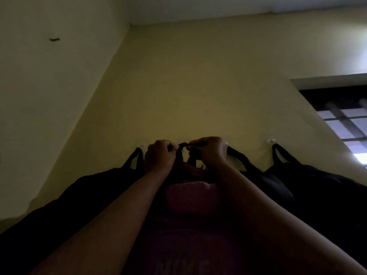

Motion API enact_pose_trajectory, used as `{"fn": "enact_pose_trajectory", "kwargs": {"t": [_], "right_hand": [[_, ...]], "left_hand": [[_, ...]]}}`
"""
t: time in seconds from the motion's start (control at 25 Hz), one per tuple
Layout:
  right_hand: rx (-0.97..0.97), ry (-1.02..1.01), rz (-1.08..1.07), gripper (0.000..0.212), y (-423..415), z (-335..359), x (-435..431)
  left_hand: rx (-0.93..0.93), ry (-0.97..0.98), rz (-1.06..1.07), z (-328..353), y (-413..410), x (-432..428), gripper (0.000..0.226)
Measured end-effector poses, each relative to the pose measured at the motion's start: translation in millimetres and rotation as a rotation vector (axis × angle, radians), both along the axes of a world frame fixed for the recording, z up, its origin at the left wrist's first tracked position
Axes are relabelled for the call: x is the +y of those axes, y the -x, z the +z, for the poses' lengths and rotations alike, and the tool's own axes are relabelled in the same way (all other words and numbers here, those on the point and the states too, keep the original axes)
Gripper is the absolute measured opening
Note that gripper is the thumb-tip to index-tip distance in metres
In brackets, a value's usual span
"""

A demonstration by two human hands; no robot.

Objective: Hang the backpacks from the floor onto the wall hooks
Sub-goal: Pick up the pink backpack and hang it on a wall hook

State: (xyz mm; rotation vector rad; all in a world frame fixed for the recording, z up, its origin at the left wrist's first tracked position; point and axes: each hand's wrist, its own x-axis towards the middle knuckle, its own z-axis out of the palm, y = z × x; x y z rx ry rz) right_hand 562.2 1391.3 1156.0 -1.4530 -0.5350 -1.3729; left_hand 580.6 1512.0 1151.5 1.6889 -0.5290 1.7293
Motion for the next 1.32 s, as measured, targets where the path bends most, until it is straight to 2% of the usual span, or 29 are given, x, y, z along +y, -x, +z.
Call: {"fn": "enact_pose_trajectory", "kwargs": {"t": [0.28, 0.52, 0.8, 0.92, 1.12, 1.32], "right_hand": [[-0.027, -0.033, -0.088, 0.022, -44.9, 42.2, -1.8], [0.053, 0.057, -0.161, 0.014, -58.2, 49.7, -5.6], [0.024, 0.093, -0.156, 0.021, -50.4, 53.4, 0.5], [0.055, 0.093, -0.166, 0.019, -54.9, 57.4, -0.7], [0.098, 0.038, -0.206, 0.020, -63.2, 54.6, -2.2], [0.103, 0.121, -0.224, 0.023, -56.2, 36.8, -0.7]], "left_hand": [[-0.095, -0.038, 0.046, 43.1, -44.4, -1.8, 0.023], [0.032, 0.050, -0.025, 54.1, -63.6, 4.9, 0.024], [-0.033, 0.090, -0.029, 49.6, -48.1, 4.3, 0.020], [0.021, 0.080, -0.018, 52.2, -49.9, 2.6, 0.024], [0.218, 0.129, -0.073, 49.4, -51.1, 7.0, 0.032], [0.177, 0.083, -0.069, 30.9, -43.8, 4.3, 0.026]]}}
